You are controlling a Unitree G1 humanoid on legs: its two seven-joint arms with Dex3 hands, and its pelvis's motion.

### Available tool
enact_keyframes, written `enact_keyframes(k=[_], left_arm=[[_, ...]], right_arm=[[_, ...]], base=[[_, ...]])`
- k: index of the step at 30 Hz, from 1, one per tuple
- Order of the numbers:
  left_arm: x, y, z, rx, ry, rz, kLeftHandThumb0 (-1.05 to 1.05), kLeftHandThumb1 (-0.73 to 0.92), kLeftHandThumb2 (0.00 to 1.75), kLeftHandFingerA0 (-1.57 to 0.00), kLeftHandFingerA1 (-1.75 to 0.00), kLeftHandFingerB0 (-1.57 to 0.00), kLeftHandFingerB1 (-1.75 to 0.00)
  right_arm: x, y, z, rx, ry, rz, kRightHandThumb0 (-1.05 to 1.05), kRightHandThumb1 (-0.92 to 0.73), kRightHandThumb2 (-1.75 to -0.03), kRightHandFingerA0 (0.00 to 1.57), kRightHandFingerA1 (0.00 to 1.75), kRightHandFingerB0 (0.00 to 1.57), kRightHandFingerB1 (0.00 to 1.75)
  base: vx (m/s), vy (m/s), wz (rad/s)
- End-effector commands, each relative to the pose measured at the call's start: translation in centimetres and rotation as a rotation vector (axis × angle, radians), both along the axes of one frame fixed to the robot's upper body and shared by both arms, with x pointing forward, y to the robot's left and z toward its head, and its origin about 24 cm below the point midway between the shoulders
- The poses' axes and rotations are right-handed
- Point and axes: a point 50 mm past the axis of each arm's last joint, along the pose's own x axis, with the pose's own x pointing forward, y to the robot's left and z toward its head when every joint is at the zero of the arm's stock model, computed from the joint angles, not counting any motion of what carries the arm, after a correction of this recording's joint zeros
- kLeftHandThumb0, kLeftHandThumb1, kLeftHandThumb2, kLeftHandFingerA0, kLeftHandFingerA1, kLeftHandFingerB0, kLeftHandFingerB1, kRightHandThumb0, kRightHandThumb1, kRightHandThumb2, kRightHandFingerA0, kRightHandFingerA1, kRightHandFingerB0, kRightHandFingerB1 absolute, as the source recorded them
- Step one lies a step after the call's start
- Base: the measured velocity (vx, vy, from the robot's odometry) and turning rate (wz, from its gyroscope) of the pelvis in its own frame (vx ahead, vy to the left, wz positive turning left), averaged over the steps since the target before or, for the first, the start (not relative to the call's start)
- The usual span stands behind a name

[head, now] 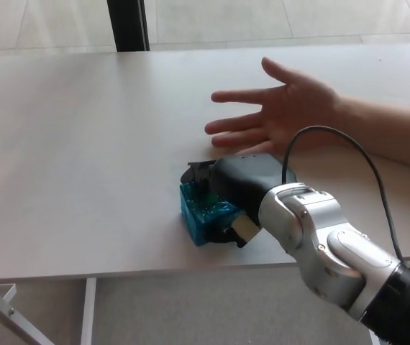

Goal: The robot uses its right hand to pick up a cube kept in the middle of the desk infront of it and hands it to a person

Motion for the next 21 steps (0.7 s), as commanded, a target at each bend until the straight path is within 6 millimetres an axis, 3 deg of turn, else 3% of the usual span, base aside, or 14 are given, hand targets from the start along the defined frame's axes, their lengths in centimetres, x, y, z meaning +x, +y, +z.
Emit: enact_keyframes(k=[1, 2, 3, 4, 5, 8, 9, 10, 11, 12, 13, 17, 19, 21], left_arm=[[-0.3, 0.4, 0.4, 0.049, 0.01, -0.021, -0.81, 0.71, 0.62, -0.73, -0.56, -0.52, -0.42], [-0.4, 0.4, 0.4, 0.051, 0.013, -0.022, -0.8, 0.71, 0.61, -0.73, -0.56, -0.52, -0.41], [-0.4, 0.3, 0.4, 0.049, 0.017, -0.019, -0.8, 0.71, 0.62, -0.73, -0.55, -0.52, -0.41], [-0.5, 0.3, 0.2, 0.047, 0.021, -0.013, -0.8, 0.71, 0.62, -0.73, -0.55, -0.52, -0.41], [-0.5, 0.3, 0.2, 0.044, 0.02, -0.012, -0.81, 0.7, 0.62, -0.72, -0.55, -0.52, -0.42], [-0.7, 0.3, 0.2, 0.039, 0.024, -0.007, -0.81, 0.7, 0.62, -0.71, -0.55, -0.51, -0.42], [-0.7, 0.3, 0.2, 0.037, 0.021, -0.004, -0.82, 0.71, 0.61, -0.73, -0.55, -0.53, -0.41], [-0.8, 0.3, 0.2, 0.053, 0.028, -0.019, -0.81, 0.7, 0.62, -0.69, -0.55, -0.5, -0.42], [-0.7, 0.3, 0.3, 0.057, 0.027, -0.02, -0.81, 0.7, 0.62, -0.69, -0.55, -0.5, -0.42], [-0.7, 0.4, 0.4, 0.056, 0.023, -0.016, -0.78, 0.55, 0.99, -0.66, -0.66, -0.42, -0.54], [-0.7, 0.5, 0.4, 0.056, 0.019, -0.012, -0.78, 0.71, 0.61, -0.72, -0.56, -0.52, -0.42], [-0.7, 0.6, 0.5, 0.059, 0.036, -0.013, -0.8, 0.71, 0.62, -0.72, -0.54, -0.49, -0.4], [-0.7, 0.7, 0.6, 0.055, 0.033, -0.009, -0.8, 0.71, 0.62, -0.72, -0.54, -0.49, -0.4], [-0.7, 0.6, 0.6, 0.056, 0.027, -0.009, -0.8, 0.7, 0.62, -0.74, -0.55, -0.52, -0.42]], right_arm=[[-2.0, -1.2, -4.2, 0.176, -0.287, -0.214, -0.28, -0.63, -0.73, 0.98, 1.75, 0.79, 0.76], [-2.1, -1.3, -4.3, 0.187, -0.294, -0.226, -0.31, -0.61, -0.7, 0.98, 1.75, 0.83, 0.79], [-2.3, -1.5, -4.7, 0.195, -0.308, -0.239, -0.41, -0.39, -0.88, 1.2, 1.37, 0.82, 0.83], [-2.5, -1.7, -4.9, 0.194, -0.323, -0.246, -0.41, -0.39, -0.88, 1.2, 1.37, 0.82, 0.83], [-2.5, -1.8, -5.0, 0.19, -0.335, -0.241, -0.41, -0.54, -0.59, 0.89, 1.75, 0.89, 0.8], [-2.8, -2.3, -5.4, 0.178, -0.373, -0.218, -0.38, -0.55, -0.58, 0.83, 1.74, 0.89, 0.91], [-2.8, -2.6, -5.5, 0.182, -0.393, -0.212, -0.3, -0.56, -0.66, 0.82, 1.75, 0.85, 1.11], [-2.6, -3.1, -5.2, 0.175, -0.396, -0.211, -0.25, -0.6, -0.81, 1.0, 1.68, 0.77, 1.36], [-2.5, -3.0, -5.1, 0.177, -0.399, -0.211, -0.25, -0.6, -0.81, 1.0, 1.68, 0.77, 1.36], [-2.3, -3.1, -4.8, 0.19, -0.412, -0.207, -0.17, -0.57, -0.84, 0.89, 1.67, 0.79, 1.36], [-1.8, -3.6, -4.1, 0.21, -0.437, -0.194, -0.25, -0.62, -0.76, 0.79, 1.69, 0.78, 1.25], [-0.9, -3.7, -1.3, 0.25, -0.504, -0.147, -0.26, -0.63, -0.71, 0.77, 1.7, 0.84, 0.99], [-0.7, -3.7, -0.9, 0.259, -0.521, -0.139, -0.26, -0.63, -0.71, 0.77, 1.7, 0.84, 0.99], [0.3, -3.8, 2.5, 0.293, -0.586, -0.103, -0.22, -0.6, -0.79, 0.79, 1.64, 0.84, 1.02]], base=[[0.0, 0.0, 0.0], [0.0, 0.0, 0.0], [0.0, 0.0, 0.0], [0.0, 0.0, 0.0], [0.0, 0.0, 0.0], [0.0, 0.0, 0.0], [0.0, 0.0, 0.0], [0.0, 0.0, 0.0], [0.0, 0.0, 0.0], [0.0, 0.0, 0.0], [0.0, 0.0, 0.0], [0.0, 0.0, 0.0], [0.0, 0.0, 0.0], [0.0, 0.0, 0.0]])
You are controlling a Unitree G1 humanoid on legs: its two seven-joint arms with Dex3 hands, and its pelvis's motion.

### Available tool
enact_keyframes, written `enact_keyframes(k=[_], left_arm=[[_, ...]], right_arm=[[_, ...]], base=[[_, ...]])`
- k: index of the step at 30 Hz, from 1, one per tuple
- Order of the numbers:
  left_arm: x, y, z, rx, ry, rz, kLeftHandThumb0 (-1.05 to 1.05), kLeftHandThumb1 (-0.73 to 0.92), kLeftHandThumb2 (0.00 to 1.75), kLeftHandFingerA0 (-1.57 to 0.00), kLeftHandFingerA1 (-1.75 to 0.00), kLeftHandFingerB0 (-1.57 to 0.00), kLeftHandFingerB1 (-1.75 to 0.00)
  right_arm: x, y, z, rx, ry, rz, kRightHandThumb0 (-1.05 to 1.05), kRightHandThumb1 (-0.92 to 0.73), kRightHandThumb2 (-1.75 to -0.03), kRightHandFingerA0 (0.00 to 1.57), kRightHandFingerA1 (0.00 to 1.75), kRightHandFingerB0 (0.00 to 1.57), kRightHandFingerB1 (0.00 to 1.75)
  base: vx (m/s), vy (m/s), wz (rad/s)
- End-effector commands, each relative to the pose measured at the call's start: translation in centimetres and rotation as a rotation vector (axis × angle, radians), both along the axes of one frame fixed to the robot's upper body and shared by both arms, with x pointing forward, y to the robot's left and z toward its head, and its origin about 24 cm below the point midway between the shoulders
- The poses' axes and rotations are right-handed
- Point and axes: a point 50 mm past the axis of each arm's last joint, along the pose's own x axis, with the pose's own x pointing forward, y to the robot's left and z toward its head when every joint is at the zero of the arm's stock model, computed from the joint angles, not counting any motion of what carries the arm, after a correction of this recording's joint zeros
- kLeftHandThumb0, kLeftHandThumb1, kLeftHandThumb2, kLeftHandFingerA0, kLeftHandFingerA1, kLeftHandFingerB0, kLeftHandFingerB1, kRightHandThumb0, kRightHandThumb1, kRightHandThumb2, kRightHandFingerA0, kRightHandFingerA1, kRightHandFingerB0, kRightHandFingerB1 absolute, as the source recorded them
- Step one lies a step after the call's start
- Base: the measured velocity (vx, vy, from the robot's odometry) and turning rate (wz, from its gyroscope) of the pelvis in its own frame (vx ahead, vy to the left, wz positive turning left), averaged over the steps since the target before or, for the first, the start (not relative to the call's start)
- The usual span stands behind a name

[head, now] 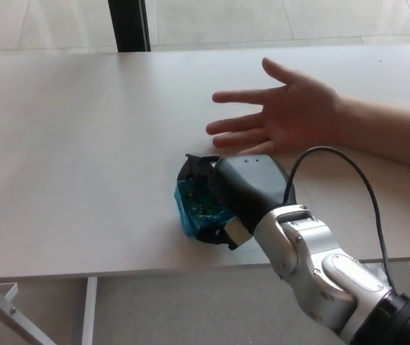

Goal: The robot uses its right hand to pick up a cube kept in the middle of the desk infront of it and hands it to a person

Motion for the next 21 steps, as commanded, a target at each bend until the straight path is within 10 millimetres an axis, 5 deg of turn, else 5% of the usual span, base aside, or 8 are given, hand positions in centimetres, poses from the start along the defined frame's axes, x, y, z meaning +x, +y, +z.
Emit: enact_keyframes(k=[1, 6, 7, 10, 15, 21], left_arm=[[-0.6, 0.7, 0.7, 0.055, 0.018, -0.006, -0.81, 0.7, 0.62, -0.75, -0.56, -0.53, -0.42], [-0.7, 0.7, 0.6, 0.059, 0.033, -0.005, -0.79, 0.71, 0.62, -0.73, -0.53, -0.51, -0.41], [-0.7, 0.7, 0.6, 0.061, 0.035, -0.007, -0.8, 0.71, 0.62, -0.72, -0.53, -0.51, -0.42], [-0.7, 0.6, 0.6, 0.065, 0.032, -0.015, -0.82, 0.71, 0.62, -0.73, -0.55, -0.53, -0.42], [-1.0, 0.7, 0.5, 0.056, 0.036, -0.008, -0.81, 0.72, 0.62, -0.71, -0.54, -0.53, -0.43], [-1.0, 0.6, 0.6, 0.068, 0.046, -0.02, -0.79, 0.72, 0.62, -0.7, -0.51, -0.51, -0.41]], right_arm=[[1.1, -3.2, 4.1, 0.114, -0.389, -0.033, -0.2, -0.58, -0.84, 0.81, 1.62, 0.85, 1.06], [2.3, -3.2, 7.8, 0.138, -0.469, -0.005, -0.17, -0.49, -0.97, 0.88, 1.55, 0.9, 1.23], [2.5, -3.2, 8.3, 0.135, -0.48, -0.004, -0.15, -0.5, -0.93, 0.88, 1.45, 0.92, 1.05], [3.4, -3.8, 10.0, 0.141, -0.517, -0.008, -0.16, -0.49, -0.79, 0.9, 1.38, 0.97, 0.88], [5.0, -5.1, 11.1, 0.133, -0.523, -0.059, -0.16, -0.51, -0.83, 0.91, 1.33, 0.98, 0.87], [6.9, -6.6, 11.0, 0.052, -0.518, -0.111, -0.27, -0.53, -0.63, 0.87, 1.47, 0.97, 0.78]], base=[[0.0, 0.0, 0.0], [0.0, 0.0, 0.0], [0.0, 0.0, 0.0], [0.0, 0.0, 0.0], [0.0, 0.0, 0.0], [0.0, 0.0, 0.0]])
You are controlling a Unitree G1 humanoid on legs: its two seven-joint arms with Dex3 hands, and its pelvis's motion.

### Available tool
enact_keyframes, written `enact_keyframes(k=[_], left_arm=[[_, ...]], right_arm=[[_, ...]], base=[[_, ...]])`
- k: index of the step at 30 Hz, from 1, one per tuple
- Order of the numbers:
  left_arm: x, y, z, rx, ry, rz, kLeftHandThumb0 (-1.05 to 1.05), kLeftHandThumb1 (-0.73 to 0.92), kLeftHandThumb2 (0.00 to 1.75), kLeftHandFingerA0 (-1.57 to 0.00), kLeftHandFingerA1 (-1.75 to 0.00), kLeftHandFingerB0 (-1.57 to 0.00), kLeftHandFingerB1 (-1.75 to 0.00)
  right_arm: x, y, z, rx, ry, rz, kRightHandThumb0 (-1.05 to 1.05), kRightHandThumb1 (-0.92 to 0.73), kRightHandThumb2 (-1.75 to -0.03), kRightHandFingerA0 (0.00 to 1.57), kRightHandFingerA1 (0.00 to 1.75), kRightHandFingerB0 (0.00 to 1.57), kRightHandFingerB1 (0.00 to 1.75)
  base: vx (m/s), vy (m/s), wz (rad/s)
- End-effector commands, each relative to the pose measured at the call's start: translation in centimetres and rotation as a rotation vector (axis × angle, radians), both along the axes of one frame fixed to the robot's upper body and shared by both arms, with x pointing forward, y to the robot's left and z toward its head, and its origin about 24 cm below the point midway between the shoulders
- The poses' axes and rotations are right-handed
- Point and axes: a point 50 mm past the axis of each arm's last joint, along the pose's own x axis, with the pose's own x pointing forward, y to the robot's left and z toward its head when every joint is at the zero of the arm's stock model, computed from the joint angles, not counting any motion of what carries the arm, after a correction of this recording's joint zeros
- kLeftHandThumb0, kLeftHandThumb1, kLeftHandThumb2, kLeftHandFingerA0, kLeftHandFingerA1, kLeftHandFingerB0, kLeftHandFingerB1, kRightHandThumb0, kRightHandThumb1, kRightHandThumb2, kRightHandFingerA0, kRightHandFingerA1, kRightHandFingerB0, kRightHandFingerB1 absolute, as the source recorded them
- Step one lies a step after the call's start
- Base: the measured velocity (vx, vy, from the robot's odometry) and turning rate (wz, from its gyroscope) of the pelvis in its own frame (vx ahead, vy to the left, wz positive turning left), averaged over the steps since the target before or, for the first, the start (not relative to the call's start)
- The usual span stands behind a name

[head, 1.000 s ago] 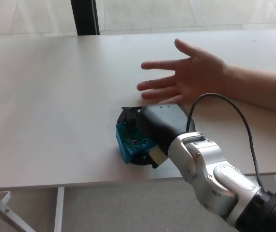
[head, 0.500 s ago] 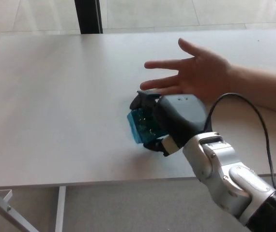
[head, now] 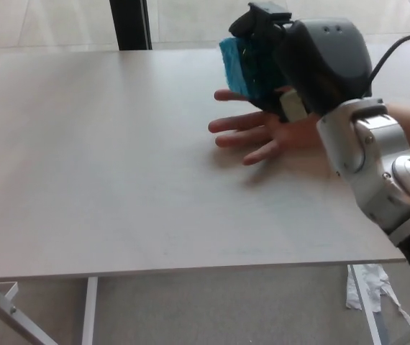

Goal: The robot uses its right hand to pick up a cube kept in the middle of the desk infront of it and hands it to a person

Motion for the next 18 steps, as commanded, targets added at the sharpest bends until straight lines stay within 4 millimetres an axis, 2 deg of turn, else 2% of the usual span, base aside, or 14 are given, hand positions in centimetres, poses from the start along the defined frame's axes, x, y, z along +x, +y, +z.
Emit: enact_keyframes(k=[1, 3, 4, 6, 7, 8, 9, 10, 11, 13, 14, 15, 18], left_arm=[[0.0, 0.6, 0.8, 0.048, -0.004, -0.015, -0.79, 0.72, 0.62, -0.7, -0.51, -0.52, -0.41], [0.0, 0.5, 0.6, 0.039, -0.003, -0.013, -0.79, 0.72, 0.62, -0.7, -0.51, -0.52, -0.41], [-0.1, 0.4, 0.6, 0.032, -0.014, -0.008, -0.81, 0.71, 0.62, -0.7, -0.53, -0.53, -0.42], [0.1, 0.4, 0.6, 0.035, -0.015, -0.012, -0.82, 0.71, 0.62, -0.7, -0.53, -0.53, -0.43], [0.1, 0.4, 0.6, 0.034, -0.018, -0.014, -0.81, 0.7, 0.62, -0.71, -0.55, -0.53, -0.43], [0.1, 0.4, 0.6, 0.035, -0.017, -0.017, -0.8, 0.71, 0.62, -0.71, -0.54, -0.52, -0.43], [0.2, 0.4, 0.6, 0.04, -0.011, -0.024, -0.81, 0.72, 0.62, -0.71, -0.54, -0.52, -0.43], [0.2, 0.3, 0.6, 0.042, -0.009, -0.026, -0.81, 0.72, 0.62, -0.71, -0.54, -0.52, -0.43], [0.1, 0.3, 0.5, 0.035, -0.011, -0.02, -0.81, 0.71, 0.62, -0.71, -0.54, -0.53, -0.43], [0.1, 0.3, 0.4, 0.024, -0.014, -0.011, -0.81, 0.71, 0.62, -0.71, -0.54, -0.53, -0.43], [0.2, 0.3, 0.4, 0.023, -0.014, -0.01, -0.8, 0.71, 0.61, -0.72, -0.54, -0.54, -0.43], [0.3, 0.3, 0.5, 0.025, -0.016, -0.011, -0.8, 0.71, 0.62, -0.73, -0.55, -0.55, -0.43], [0.4, 0.1, 0.4, 0.038, -0.001, -0.03, -0.82, 0.72, 0.62, -0.73, -0.55, -0.55, -0.43]], right_arm=[[1.3, -1.3, 0.4, -0.047, -0.042, -0.034, -0.3, -0.54, -0.62, 0.83, 1.53, 0.96, 0.77], [1.5, -1.6, 0.1, -0.058, -0.023, -0.047, -0.3, -0.54, -0.62, 0.83, 1.54, 0.96, 0.79], [1.7, -1.8, -0.4, -0.068, 0.017, -0.056, -0.31, -0.56, -0.63, 0.91, 1.63, 0.94, 0.81], [1.9, -1.9, -0.6, -0.072, 0.023, -0.056, -0.3, -0.56, -0.63, 0.89, 1.64, 0.94, 0.82], [1.9, -2.0, -1.0, -0.089, 0.037, -0.06, -0.31, -0.56, -0.61, 0.86, 1.62, 0.93, 0.75], [1.9, -2.1, -1.3, -0.103, 0.045, -0.064, -0.31, -0.58, -0.61, 0.82, 1.61, 0.91, 0.79], [2.0, -2.2, -1.6, -0.126, 0.055, -0.068, -0.37, -0.49, -0.67, 0.89, 1.5, 0.95, 0.88], [2.1, -2.2, -1.9, -0.14, 0.061, -0.069, -0.37, -0.49, -0.67, 0.89, 1.5, 0.95, 0.88], [2.2, -2.3, -2.1, -0.156, 0.072, -0.074, -0.42, -0.49, -0.67, 0.87, 1.51, 0.95, 0.78], [2.4, -2.4, -2.4, -0.177, 0.087, -0.083, -0.42, -0.49, -0.67, 0.87, 1.51, 0.95, 0.78], [2.6, -2.5, -2.5, -0.18, 0.09, -0.088, -0.41, -0.48, -0.68, 0.89, 1.5, 0.95, 0.72], [2.9, -2.4, -2.7, -0.198, 0.109, -0.109, -0.34, -0.52, -0.58, 0.82, 1.64, 0.93, 0.63], [3.2, -2.3, -3.0, -0.231, 0.1, -0.121, -0.36, -0.53, -0.56, 0.86, 1.62, 0.92, 0.6]], base=[[0.0, 0.0, 0.0], [0.0, 0.0, 0.0], [0.0, 0.0, 0.0], [0.0, 0.0, 0.0], [0.0, 0.0, 0.0], [0.0, 0.0, 0.0], [0.0, 0.0, 0.0], [0.0, 0.0, 0.0], [0.0, 0.0, 0.0], [0.0, 0.0, 0.0], [0.0, 0.0, 0.0], [0.0, 0.0, 0.0], [0.0, 0.0, 0.0]])
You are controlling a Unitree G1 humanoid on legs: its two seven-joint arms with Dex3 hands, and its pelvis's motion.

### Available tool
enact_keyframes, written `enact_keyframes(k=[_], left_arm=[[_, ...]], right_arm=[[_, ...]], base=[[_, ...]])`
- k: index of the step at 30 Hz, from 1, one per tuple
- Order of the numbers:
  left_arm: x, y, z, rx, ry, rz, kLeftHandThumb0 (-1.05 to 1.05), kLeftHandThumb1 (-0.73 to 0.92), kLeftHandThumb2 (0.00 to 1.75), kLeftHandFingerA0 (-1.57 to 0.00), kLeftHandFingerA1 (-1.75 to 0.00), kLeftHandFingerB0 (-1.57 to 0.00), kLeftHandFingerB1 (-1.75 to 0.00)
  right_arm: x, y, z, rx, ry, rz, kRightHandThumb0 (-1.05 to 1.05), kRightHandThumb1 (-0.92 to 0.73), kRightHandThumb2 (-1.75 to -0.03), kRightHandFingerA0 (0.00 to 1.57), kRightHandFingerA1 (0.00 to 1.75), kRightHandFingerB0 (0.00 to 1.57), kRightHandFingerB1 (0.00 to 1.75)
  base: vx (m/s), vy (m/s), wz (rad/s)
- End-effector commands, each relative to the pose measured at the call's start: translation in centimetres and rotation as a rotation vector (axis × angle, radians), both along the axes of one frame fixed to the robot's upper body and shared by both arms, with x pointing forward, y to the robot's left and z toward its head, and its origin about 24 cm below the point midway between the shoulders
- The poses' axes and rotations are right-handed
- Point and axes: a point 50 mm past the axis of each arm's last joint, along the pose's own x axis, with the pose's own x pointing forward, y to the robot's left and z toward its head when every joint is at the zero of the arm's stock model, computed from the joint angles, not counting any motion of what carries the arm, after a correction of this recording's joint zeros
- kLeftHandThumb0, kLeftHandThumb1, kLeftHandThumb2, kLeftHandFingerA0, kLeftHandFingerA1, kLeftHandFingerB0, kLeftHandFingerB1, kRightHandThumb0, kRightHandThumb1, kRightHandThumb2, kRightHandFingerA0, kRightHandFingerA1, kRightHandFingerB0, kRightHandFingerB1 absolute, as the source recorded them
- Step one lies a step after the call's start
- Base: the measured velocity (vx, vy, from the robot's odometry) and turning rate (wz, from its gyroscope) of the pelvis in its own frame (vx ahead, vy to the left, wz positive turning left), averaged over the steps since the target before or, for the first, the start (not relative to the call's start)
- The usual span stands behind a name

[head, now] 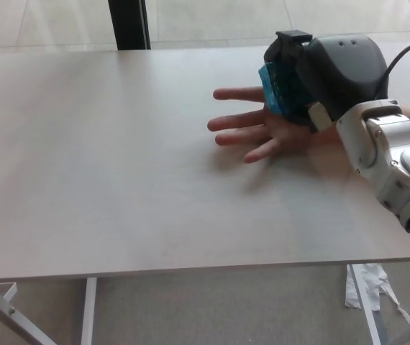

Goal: The robot uses its right hand to pick up a cube kept in the middle of the desk infront of it and hands it to a person

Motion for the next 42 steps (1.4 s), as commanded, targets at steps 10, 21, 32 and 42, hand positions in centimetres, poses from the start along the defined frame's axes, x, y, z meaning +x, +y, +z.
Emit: enact_keyframes(k=[10, 21, 32, 42], left_arm=[[0.2, -0.2, -0.1, 0.02, 0.007, -0.041, -0.78, 0.57, 1.01, -0.69, -0.66, -0.45, -0.55], [-0.1, -0.3, -0.2, 0.008, 0.006, -0.036, -0.79, 0.72, 0.62, -0.72, -0.56, -0.52, -0.43], [-0.6, -0.1, -0.2, 0.013, 0.017, -0.024, -0.8, 0.72, 0.62, -0.72, -0.55, -0.54, -0.43], [-0.7, -0.1, -0.2, 0.011, 0.018, -0.017, -0.78, 0.72, 0.61, -0.73, -0.53, -0.54, -0.42]], right_arm=[[1.0, 0.2, -1.3, -0.144, 0.01, -0.097, -0.32, -0.52, -0.56, 0.89, 1.6, 0.91, 0.58], [1.2, 0.6, -2.3, -0.319, 0.118, -0.178, -0.58, -0.54, -0.57, 0.27, 0.45, 0.29, 0.32], [1.2, 1.2, 1.0, -0.246, 0.202, -0.117, -0.94, -0.32, -0.73, 0.0, 0.0, 0.0, 0.01], [-2.4, -3.2, 7.4, 0.074, 0.13, -0.019, -1.01, -0.59, -0.94, 0.0, 0.13, 0.0, 0.03]], base=[[0.0, 0.0, 0.0], [0.0, 0.0, 0.0], [0.0, 0.0, 0.0], [0.0, 0.0, 0.0]])
